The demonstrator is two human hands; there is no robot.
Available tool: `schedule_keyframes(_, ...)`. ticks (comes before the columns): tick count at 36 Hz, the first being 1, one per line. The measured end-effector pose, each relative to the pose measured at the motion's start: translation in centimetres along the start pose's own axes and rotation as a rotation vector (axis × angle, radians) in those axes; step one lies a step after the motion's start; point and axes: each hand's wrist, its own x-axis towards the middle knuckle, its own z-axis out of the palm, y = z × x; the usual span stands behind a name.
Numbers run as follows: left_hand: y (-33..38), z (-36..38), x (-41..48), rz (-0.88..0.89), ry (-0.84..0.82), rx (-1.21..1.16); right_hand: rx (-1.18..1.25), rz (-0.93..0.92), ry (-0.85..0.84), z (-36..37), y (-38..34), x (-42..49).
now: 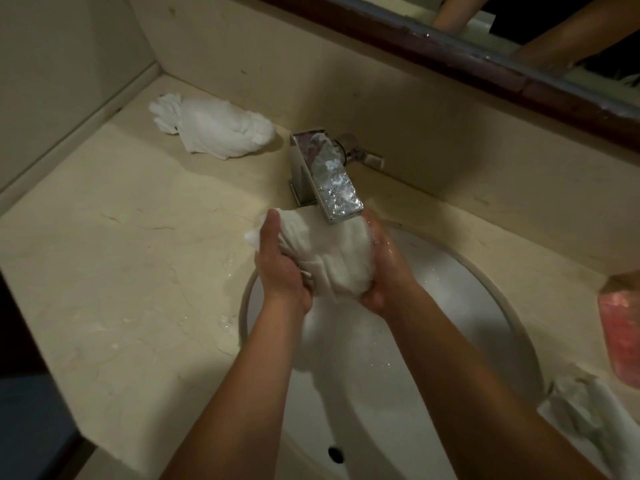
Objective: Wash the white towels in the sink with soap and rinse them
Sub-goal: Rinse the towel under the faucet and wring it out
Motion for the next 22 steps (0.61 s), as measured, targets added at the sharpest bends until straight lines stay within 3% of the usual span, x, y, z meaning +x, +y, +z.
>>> schedule_keyframes(9,-2.3,1.4,-0.5,-0.129,-0.037,0.215,-0.005,-0.249,0.217,-3.5,-0.5,-1.3)
schedule_keyframes(12,-2.9,1.9,-0.9,-0.192,-0.041,0.182,-0.009,-0.270,0.313,-3.9,-0.6,-1.8)
schedule_keyframes(16,-3.2,3.3,-1.2,-0.105,0.084,0.070,-0.057,-0.253,0.306,-4.4,-0.7,-2.1)
schedule_keyframes(22,-2.1,3.5,-0.7,-0.006,0.137,0.009,-0.095,-0.196,0.253,-3.8,-0.5,-1.0)
